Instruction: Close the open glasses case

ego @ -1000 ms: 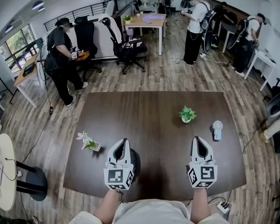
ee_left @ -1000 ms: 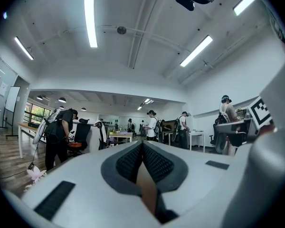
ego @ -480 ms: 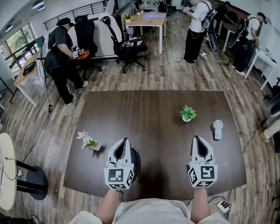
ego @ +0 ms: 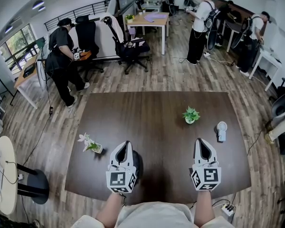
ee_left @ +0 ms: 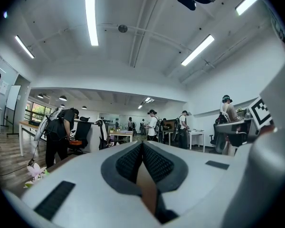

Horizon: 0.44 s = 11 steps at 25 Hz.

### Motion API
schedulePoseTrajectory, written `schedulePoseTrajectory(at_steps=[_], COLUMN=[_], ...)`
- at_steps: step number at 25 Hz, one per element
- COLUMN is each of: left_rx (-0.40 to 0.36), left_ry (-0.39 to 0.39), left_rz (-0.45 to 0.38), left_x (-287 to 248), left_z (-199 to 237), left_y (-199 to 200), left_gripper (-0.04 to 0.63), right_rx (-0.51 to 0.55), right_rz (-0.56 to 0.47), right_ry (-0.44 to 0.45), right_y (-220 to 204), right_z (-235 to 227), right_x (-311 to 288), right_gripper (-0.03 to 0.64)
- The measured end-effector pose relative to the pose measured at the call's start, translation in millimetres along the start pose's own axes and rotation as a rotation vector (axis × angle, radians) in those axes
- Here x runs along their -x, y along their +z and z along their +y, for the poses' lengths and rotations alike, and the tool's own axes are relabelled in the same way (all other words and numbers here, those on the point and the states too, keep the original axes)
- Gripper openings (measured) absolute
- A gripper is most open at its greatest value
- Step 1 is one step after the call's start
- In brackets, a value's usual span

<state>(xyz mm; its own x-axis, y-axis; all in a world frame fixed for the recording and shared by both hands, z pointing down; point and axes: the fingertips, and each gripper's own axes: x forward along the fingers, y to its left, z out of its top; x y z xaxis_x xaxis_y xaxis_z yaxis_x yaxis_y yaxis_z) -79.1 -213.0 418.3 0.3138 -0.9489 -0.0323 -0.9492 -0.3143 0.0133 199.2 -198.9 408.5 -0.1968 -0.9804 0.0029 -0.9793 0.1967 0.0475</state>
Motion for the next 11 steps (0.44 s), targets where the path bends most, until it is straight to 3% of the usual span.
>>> schedulePoseTrajectory(at_steps=[11], left_rx=[0.002], left_ry=[0.007], left_rz=[0.006], left_x=[0.2], left_z=[2.8], left_y=[-0.8], left_gripper=[0.003], right_rx=[0.0], right_rz=[0.003], right_ry=[0.003], right_y=[0.9], right_z=[1.6], right_x=[-2.2], right_gripper=[0.0])
